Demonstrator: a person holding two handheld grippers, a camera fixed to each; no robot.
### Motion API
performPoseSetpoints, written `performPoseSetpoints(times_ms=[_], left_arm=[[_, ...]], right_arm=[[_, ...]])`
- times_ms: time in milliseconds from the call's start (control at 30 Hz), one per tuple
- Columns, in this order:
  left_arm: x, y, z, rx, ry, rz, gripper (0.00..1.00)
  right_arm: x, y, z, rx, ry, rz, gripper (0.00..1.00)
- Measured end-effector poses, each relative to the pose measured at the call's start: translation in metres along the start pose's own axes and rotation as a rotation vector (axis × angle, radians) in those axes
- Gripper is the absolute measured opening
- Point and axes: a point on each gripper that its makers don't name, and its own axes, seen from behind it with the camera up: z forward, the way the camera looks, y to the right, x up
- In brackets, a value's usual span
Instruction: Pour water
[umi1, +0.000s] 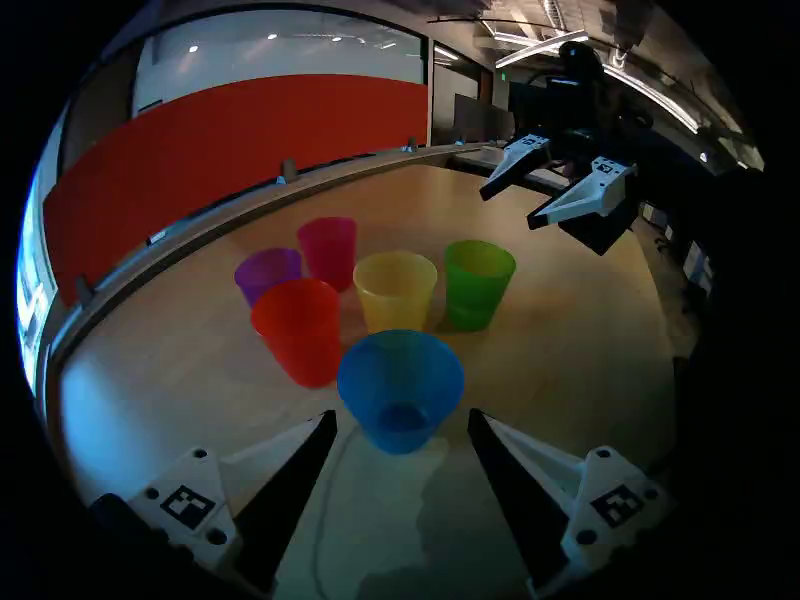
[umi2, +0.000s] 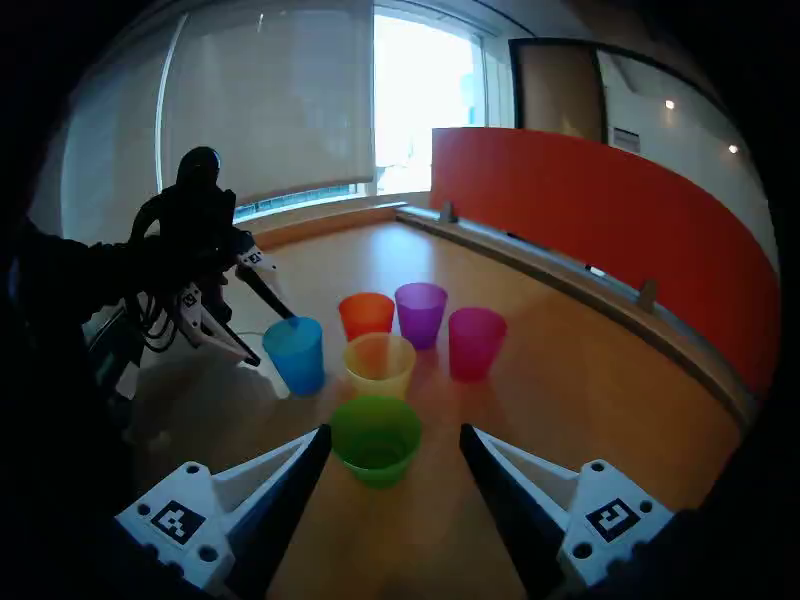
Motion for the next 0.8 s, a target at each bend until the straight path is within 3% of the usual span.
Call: performPoseSetpoints(times_ms=[800], left_arm=[[0.01,0.002,0.027,-0.036,0.009,0.004,0.98]], right_arm=[[-0.004,0.006,0.003,-0.006,-0.015,-0.011,0.99]])
